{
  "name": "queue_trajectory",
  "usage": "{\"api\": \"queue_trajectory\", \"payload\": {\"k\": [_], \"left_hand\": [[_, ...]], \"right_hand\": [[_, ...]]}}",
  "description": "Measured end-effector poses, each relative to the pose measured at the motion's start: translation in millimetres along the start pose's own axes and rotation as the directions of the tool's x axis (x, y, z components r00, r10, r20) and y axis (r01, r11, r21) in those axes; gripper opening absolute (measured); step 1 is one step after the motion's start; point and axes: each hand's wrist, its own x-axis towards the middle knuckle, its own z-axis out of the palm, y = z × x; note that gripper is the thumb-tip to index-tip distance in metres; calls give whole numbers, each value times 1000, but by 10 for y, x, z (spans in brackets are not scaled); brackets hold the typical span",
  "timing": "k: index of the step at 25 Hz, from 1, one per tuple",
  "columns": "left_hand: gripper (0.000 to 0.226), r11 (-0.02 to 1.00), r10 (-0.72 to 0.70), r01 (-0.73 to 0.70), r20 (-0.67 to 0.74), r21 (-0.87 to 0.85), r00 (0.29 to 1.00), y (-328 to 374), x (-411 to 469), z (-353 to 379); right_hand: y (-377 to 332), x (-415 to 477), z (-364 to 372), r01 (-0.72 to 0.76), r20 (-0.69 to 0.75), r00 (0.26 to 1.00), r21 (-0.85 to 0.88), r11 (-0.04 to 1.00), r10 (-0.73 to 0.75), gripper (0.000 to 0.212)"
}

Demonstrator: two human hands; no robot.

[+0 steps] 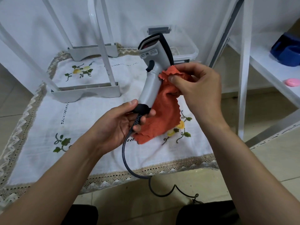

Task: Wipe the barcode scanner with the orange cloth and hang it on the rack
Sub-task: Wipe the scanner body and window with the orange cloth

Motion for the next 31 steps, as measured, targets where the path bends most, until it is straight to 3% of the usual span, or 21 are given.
{"api": "queue_trajectory", "payload": {"k": [5, 9, 13, 16, 20, 23, 27, 29, 31], "left_hand": [[36, 998, 9, -11, 38, 62, 999, -5, 204, -35], [35, 996, 15, -19, 44, 87, 999, -21, 328, -84], [36, 994, 40, -47, 80, 94, 996, -32, 344, -127], [33, 994, 42, -49, 68, 102, 997, -32, 332, -150], [34, 993, 46, -53, 62, 108, 997, -30, 301, -148], [33, 990, 55, -63, 62, 123, 997, -29, 250, -155], [23, 992, 56, -64, 71, 111, 996, -30, 203, -169], [29, 991, 66, -74, 73, 111, 995, -28, 202, -178], [45, 990, 78, -89, 102, 108, 992, -27, 202, -186]], "right_hand": [[70, 100, 70, -21, -18, 1000, -54, 998, 20, 11], [125, 175, 73, -36, 68, 997, -109, 993, 43, 7], [135, 198, 88, -64, 23, 998, -70, 995, 65, 6], [103, 182, 128, -49, 137, 989, -93, 994, 62, 4], [88, 191, 129, -52, 83, 995, -49, 997, 56, 7], [39, 189, 85, -19, 231, 972, -126, 992, 48, 7], [38, 199, 68, -23, 138, 990, -50, 998, 30, 6], [28, 164, 93, 10, 216, 976, -86, 996, 9, 6], [38, 161, 102, 37, 207, 978, -103, 994, -15, 6]]}}
